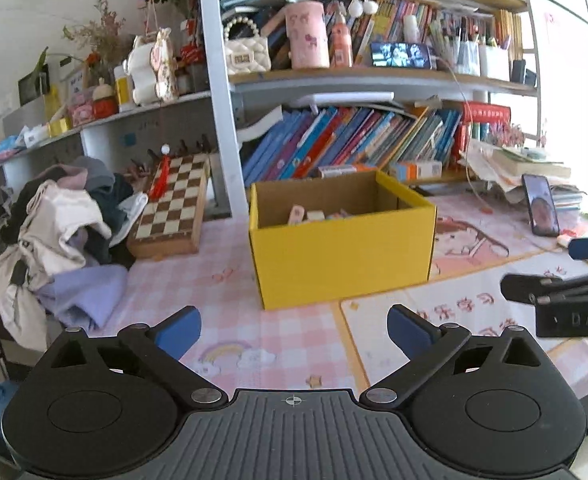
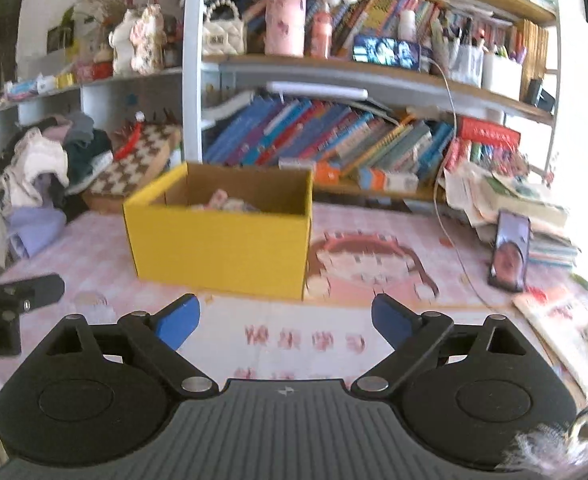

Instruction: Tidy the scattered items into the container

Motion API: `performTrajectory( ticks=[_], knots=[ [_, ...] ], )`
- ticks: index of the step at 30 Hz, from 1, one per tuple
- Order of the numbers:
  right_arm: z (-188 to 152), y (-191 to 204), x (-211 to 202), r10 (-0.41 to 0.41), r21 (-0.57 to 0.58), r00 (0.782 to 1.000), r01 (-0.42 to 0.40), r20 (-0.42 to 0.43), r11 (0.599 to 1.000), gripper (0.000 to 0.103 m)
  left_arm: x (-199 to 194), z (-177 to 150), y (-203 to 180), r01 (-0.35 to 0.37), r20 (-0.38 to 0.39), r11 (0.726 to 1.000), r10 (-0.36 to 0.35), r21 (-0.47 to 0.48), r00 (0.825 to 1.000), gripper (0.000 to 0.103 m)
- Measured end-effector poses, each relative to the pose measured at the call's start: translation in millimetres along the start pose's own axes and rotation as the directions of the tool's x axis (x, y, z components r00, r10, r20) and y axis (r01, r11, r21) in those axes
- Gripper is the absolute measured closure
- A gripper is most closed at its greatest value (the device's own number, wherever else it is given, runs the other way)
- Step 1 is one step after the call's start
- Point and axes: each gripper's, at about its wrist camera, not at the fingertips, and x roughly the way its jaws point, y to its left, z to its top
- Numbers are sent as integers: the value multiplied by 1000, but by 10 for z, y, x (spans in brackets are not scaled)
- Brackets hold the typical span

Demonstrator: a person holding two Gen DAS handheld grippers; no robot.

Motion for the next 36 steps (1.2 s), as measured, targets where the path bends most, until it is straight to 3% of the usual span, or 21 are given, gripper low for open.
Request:
performTrajectory(
  ticks=[4, 23, 36],
  knots=[
    [-149, 25, -58, -17, 7, 999, 17, -28, 1000, 3, -29, -105, -11, 0, -16, 999, 0, -33, 1000, 0],
    [-342, 60, -120, -3, -46, 998, 0, -69, 999, 0, -47, -244, -120, 14, -76, 998, -19, -69, 997, 0],
    [-359, -2, -84, 8, -8, 995, -9, -100, 1000, 0, -15, -293, -146, 16, -123, 997, -24, -71, 992, 0]
  ],
)
